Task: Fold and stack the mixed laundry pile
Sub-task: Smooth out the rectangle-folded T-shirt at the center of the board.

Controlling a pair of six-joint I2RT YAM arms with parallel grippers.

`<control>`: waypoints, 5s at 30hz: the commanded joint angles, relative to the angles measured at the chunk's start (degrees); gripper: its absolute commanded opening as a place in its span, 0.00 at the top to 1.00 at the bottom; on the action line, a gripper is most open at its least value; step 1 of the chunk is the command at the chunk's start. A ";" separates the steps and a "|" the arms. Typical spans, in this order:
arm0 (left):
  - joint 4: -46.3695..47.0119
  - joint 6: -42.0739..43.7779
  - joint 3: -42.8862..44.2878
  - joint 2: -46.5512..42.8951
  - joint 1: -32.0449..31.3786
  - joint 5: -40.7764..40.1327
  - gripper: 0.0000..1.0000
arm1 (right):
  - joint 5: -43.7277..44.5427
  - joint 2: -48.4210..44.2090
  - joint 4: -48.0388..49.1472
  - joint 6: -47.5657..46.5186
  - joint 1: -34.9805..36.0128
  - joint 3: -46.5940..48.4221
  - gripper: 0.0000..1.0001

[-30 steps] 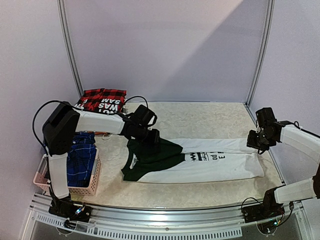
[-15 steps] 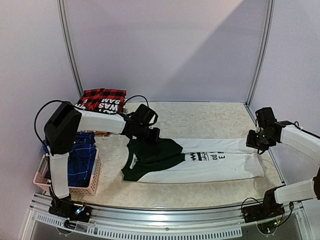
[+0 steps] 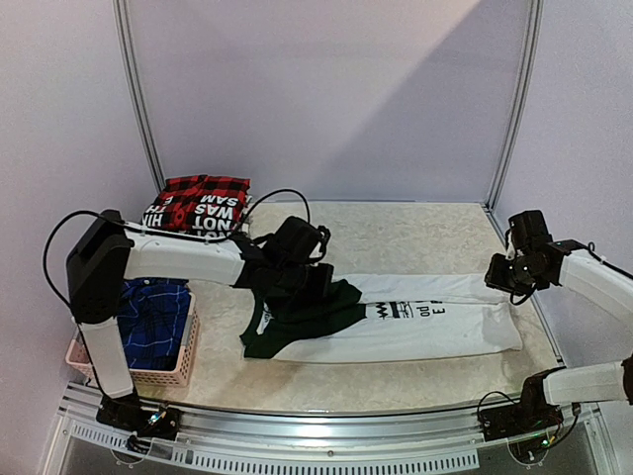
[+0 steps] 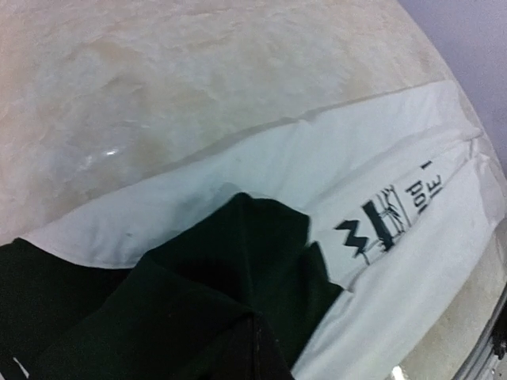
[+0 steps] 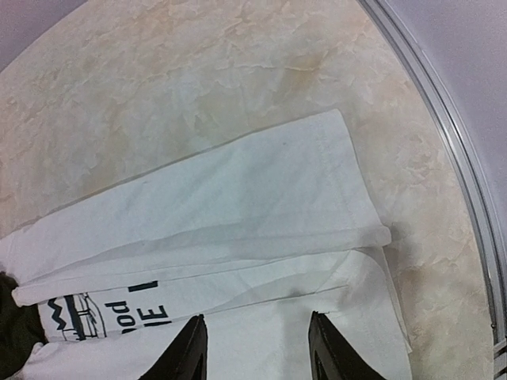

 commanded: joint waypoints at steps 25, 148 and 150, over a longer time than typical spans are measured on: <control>-11.66 -2.49 -4.36 -7.47 -22.28 -17.28 1.00 | -3.51 -6.62 -2.01 1.54 2.25 -0.73 0.56; -16.95 -7.39 -22.71 -20.66 -1.63 -10.35 0.48 | -18.43 38.65 21.19 1.48 43.89 23.68 0.58; -20.49 -8.09 -22.11 -24.10 -2.59 -15.08 0.47 | -18.77 39.38 21.55 1.68 43.93 24.11 0.58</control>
